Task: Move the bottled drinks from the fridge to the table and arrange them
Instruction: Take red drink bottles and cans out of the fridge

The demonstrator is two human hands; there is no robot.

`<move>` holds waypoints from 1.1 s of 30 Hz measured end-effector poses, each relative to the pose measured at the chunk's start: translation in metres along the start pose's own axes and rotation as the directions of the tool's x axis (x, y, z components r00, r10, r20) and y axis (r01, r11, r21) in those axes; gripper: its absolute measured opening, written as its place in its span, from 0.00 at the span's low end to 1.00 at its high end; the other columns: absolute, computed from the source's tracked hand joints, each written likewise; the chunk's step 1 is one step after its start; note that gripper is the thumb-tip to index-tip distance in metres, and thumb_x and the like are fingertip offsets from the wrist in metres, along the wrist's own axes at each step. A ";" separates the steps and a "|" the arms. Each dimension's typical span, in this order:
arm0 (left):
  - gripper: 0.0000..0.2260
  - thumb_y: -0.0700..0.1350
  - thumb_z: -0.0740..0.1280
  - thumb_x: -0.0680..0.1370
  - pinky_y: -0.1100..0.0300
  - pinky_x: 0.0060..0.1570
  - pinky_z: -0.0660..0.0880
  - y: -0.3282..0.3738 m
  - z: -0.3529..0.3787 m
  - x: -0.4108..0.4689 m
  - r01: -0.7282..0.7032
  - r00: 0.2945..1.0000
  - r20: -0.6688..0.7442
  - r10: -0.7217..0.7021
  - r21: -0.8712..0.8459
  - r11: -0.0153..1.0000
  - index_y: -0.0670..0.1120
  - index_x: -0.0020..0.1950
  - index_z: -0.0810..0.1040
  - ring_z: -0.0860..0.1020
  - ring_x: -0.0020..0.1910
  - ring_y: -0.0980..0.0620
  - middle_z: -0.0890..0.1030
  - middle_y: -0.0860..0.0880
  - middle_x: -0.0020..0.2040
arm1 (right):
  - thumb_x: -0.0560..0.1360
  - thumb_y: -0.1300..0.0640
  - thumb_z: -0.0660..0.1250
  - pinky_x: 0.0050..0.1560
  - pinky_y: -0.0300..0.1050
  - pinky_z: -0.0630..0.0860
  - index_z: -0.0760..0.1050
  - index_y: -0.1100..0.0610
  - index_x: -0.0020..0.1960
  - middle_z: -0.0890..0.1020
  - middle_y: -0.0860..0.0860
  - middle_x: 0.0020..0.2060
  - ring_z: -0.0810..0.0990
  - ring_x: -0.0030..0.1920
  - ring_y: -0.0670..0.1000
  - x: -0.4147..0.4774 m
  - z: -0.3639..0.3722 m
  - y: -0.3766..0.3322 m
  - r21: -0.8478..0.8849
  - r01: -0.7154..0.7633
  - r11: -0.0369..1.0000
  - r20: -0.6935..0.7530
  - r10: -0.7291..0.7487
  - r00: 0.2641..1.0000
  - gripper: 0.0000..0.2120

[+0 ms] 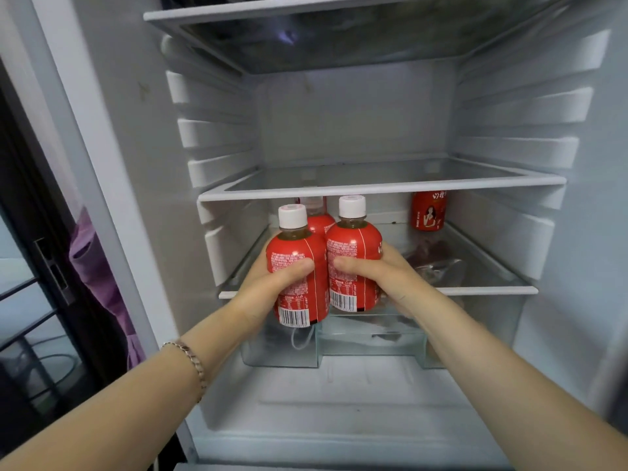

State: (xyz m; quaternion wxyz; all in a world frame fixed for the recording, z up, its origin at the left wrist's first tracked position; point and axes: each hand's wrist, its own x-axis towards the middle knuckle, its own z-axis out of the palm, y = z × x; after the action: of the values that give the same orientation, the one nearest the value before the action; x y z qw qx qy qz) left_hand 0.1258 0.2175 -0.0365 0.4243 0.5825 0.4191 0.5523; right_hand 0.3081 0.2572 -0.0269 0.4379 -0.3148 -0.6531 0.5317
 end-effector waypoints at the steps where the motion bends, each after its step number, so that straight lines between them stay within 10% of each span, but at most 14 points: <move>1: 0.53 0.66 0.78 0.48 0.53 0.49 0.79 0.000 0.001 -0.004 -0.007 1.000 0.001 0.007 -0.003 1.000 0.48 0.69 0.67 0.81 0.53 0.47 0.81 0.46 0.57 | 0.64 0.55 0.74 0.46 0.42 0.77 0.74 0.47 0.52 0.82 0.46 0.47 0.81 0.48 0.47 -0.004 0.002 0.000 0.021 0.022 1.000 -0.021 -0.022 1.000 0.18; 9: 0.49 0.64 0.79 0.46 0.58 0.38 0.79 0.012 0.008 -0.012 -0.002 0.998 -0.056 -0.006 -0.143 0.990 0.46 0.62 0.72 0.84 0.43 0.48 0.85 0.48 0.46 | 0.59 0.52 0.72 0.39 0.36 0.79 0.74 0.49 0.51 0.83 0.48 0.44 0.83 0.42 0.45 -0.016 0.022 0.001 0.096 0.091 0.991 -0.161 -0.075 0.984 0.20; 18: 0.24 0.49 0.75 0.60 0.58 0.31 0.80 0.054 0.006 -0.016 0.208 0.978 0.056 -0.201 -0.193 0.959 0.42 0.52 0.78 0.83 0.32 0.49 0.85 0.45 0.37 | 0.53 0.45 0.74 0.49 0.52 0.80 0.77 0.56 0.56 0.86 0.54 0.44 0.85 0.45 0.55 -0.032 0.030 -0.023 0.248 -0.120 0.961 -0.134 0.157 0.979 0.33; 22: 0.26 0.47 0.76 0.60 0.42 0.53 0.77 0.055 0.003 -0.028 0.345 0.937 0.127 -0.326 -0.181 0.921 0.42 0.55 0.78 0.80 0.44 0.41 0.82 0.39 0.50 | 0.55 0.47 0.74 0.43 0.49 0.81 0.76 0.55 0.57 0.86 0.54 0.44 0.86 0.43 0.54 -0.043 0.040 -0.021 0.294 -0.218 0.931 -0.093 0.255 0.962 0.31; 33: 0.23 0.54 0.75 0.63 0.52 0.45 0.80 0.054 -0.008 -0.089 0.382 0.924 0.075 -0.375 -0.163 0.910 0.45 0.53 0.78 0.83 0.39 0.47 0.84 0.44 0.42 | 0.54 0.46 0.74 0.52 0.55 0.80 0.78 0.54 0.54 0.86 0.54 0.44 0.85 0.45 0.54 -0.078 0.074 -0.017 0.276 -0.280 0.919 -0.087 0.314 0.945 0.29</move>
State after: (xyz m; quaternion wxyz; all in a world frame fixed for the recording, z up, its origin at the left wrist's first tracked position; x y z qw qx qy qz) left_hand 0.1150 0.1172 -0.0102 0.5814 0.4624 0.4649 0.4817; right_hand 0.2748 0.1542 -0.0328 0.4310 -0.3840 -0.4923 0.6515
